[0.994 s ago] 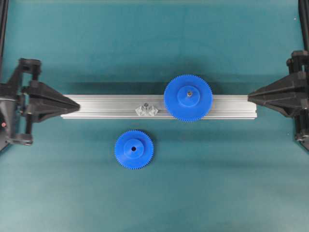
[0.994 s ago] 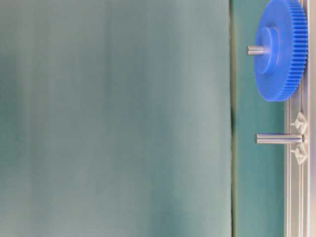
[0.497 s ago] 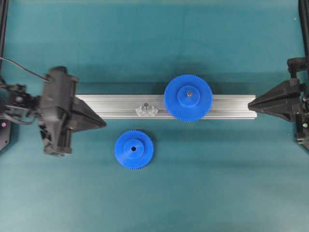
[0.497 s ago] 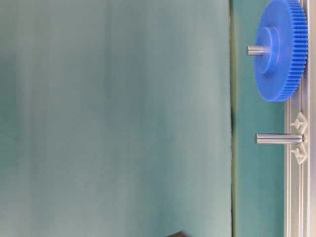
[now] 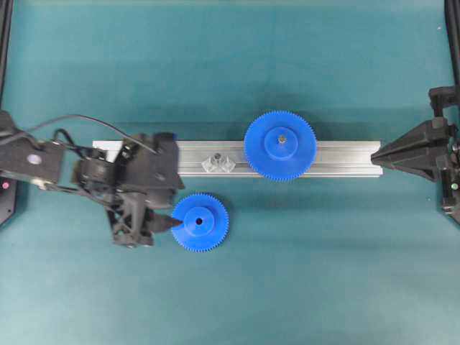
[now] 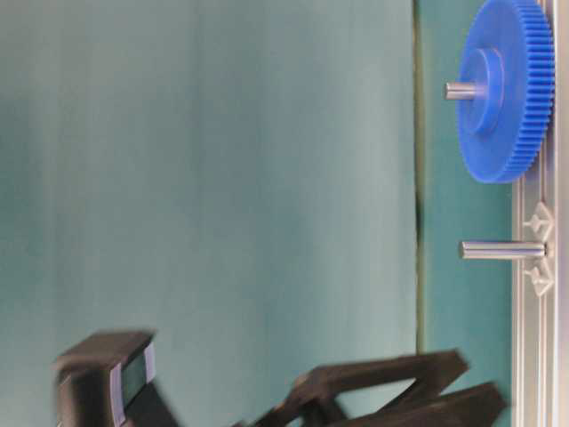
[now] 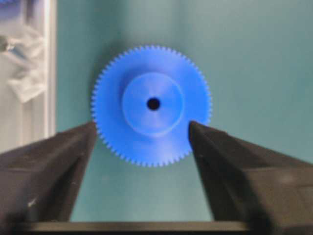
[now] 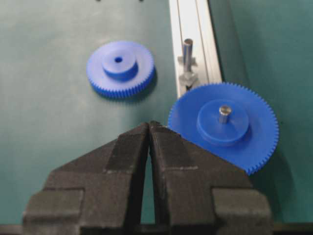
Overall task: Find the location of the shaft and insert the small gear.
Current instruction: 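Grasp the small blue gear by its hub with the left gripper, then lift the gear and carry it over the empty shaft on the rail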
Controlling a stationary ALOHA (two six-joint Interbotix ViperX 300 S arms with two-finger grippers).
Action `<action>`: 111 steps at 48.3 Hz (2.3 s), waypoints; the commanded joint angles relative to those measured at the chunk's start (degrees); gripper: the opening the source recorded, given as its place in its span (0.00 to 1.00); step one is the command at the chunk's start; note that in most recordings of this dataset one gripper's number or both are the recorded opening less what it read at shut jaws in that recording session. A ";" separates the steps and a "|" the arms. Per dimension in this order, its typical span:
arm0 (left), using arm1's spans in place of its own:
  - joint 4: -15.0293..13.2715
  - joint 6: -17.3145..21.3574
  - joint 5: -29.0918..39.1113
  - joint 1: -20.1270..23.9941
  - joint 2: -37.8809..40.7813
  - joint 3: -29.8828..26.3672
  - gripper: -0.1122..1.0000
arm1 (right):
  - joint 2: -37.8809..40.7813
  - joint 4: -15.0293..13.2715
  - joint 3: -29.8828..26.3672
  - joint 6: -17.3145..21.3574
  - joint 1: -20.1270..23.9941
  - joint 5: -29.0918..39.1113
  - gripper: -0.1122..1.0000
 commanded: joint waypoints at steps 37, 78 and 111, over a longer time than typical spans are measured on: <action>0.18 0.79 7.47 -1.67 16.35 -12.22 0.92 | -0.18 0.62 1.14 2.29 0.79 0.35 0.21; 0.09 0.62 18.11 -1.67 18.63 -14.24 0.80 | -2.20 0.62 2.37 2.29 0.79 1.23 0.21; 0.44 9.40 25.58 2.02 7.03 -20.21 0.68 | -3.69 0.62 3.25 2.37 0.79 1.23 0.21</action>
